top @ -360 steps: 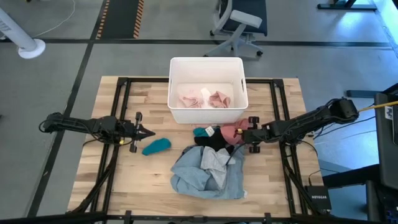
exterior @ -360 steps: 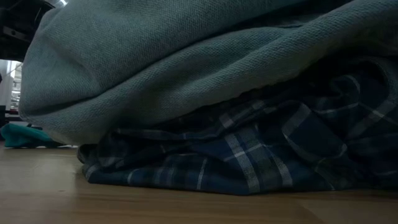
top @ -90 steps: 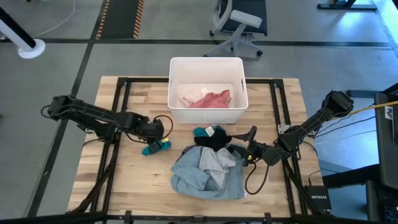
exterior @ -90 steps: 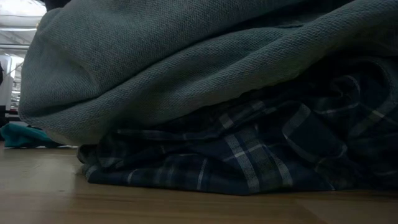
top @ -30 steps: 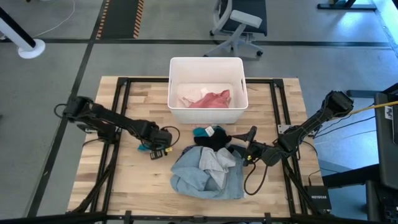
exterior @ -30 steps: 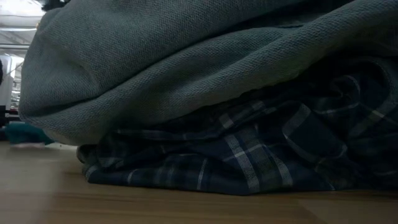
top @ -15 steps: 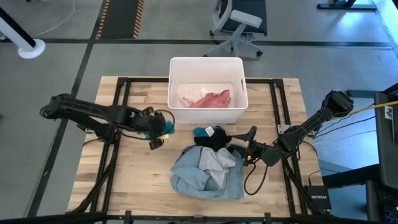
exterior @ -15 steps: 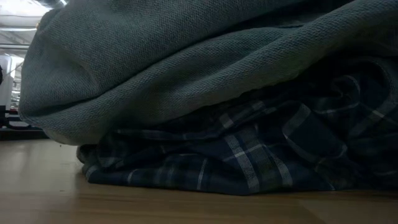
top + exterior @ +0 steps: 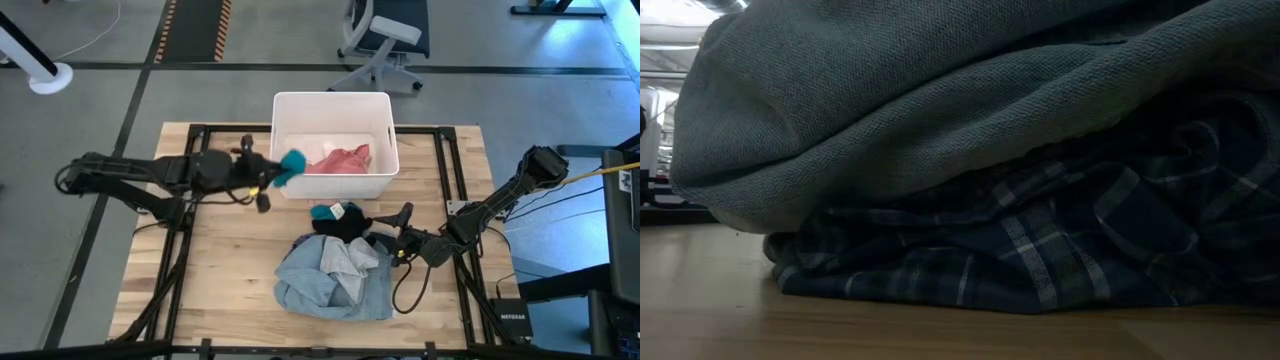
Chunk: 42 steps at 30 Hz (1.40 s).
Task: Sort clothes
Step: Put the left blue sock into the white laundry bin, then put the blue sock into the white laundry bin
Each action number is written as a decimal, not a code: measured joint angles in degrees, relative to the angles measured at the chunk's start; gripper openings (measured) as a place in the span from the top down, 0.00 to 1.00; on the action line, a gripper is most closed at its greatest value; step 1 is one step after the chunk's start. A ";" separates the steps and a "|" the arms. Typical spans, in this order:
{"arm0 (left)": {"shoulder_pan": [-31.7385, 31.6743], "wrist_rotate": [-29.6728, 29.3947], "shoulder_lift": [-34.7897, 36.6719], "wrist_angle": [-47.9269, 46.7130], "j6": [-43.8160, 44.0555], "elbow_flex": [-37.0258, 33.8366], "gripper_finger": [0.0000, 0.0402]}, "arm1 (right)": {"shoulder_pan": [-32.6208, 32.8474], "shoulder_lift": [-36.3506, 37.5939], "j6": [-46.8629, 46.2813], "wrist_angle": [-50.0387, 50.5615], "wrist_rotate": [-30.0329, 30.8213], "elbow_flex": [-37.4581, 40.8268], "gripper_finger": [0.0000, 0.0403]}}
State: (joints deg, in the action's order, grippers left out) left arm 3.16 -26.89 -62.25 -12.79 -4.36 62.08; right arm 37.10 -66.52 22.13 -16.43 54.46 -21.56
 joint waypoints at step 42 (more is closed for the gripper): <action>-2.84 0.11 -6.33 -6.29 -0.43 -0.02 0.50 | 0.00 0.00 -1.07 2.10 -0.07 0.02 0.42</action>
State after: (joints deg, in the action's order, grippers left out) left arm 0.32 -26.79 -68.58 -19.08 -4.80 62.06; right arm 37.10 -66.52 21.06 -14.33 54.39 -21.54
